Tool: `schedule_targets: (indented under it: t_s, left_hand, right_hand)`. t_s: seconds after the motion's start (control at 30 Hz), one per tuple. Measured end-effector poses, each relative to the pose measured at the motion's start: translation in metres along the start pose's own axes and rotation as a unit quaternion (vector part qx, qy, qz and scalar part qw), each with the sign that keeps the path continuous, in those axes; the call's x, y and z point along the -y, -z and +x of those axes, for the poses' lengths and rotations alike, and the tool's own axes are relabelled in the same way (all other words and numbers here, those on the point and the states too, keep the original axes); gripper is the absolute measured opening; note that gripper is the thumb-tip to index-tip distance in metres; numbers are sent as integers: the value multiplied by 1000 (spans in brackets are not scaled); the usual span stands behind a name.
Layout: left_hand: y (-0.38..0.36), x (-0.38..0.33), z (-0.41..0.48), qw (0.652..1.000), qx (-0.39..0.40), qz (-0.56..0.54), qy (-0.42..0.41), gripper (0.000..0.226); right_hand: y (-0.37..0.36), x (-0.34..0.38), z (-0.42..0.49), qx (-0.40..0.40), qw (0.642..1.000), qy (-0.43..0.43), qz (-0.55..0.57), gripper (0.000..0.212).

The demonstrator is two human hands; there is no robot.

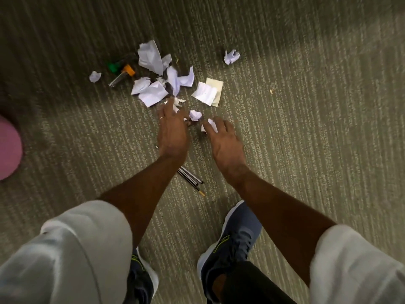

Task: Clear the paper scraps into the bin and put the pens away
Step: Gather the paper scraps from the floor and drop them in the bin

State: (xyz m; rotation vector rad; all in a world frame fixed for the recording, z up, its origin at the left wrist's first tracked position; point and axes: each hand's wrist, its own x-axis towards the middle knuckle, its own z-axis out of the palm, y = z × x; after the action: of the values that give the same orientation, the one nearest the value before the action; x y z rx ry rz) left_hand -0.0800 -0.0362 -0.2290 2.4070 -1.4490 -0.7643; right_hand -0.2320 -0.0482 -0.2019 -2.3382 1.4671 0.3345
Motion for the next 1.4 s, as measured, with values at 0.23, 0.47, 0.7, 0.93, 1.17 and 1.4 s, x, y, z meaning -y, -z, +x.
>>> schedule_targets:
  t_s: [0.23,0.47,0.7,0.93,1.17,1.4]
  left_hand:
    - [38,11,14,995,-46,-58,-64,20]
    - [59,26,26,983,-37,-153,-93,25]
    - [75,36,88,978,107,-7,-181,84]
    - [74,14,109,980,144,48,-132,29]
    - [89,15,91,993,40,-53,-102,27]
    - [162,18,42,975,-10,-202,-96,21]
  right_hand:
    - [10,-10,27,-72,992,-8,104,34]
    - [43,-20,82,-95,986,43,133,38]
    - [34,-26,127,83,980,179,29,28]
    - [30,-18,113,-29,991,132,16,34]
    - [56,-21,101,-96,986,54,128,21]
    - [123,13,73,-145,968,2,206,14]
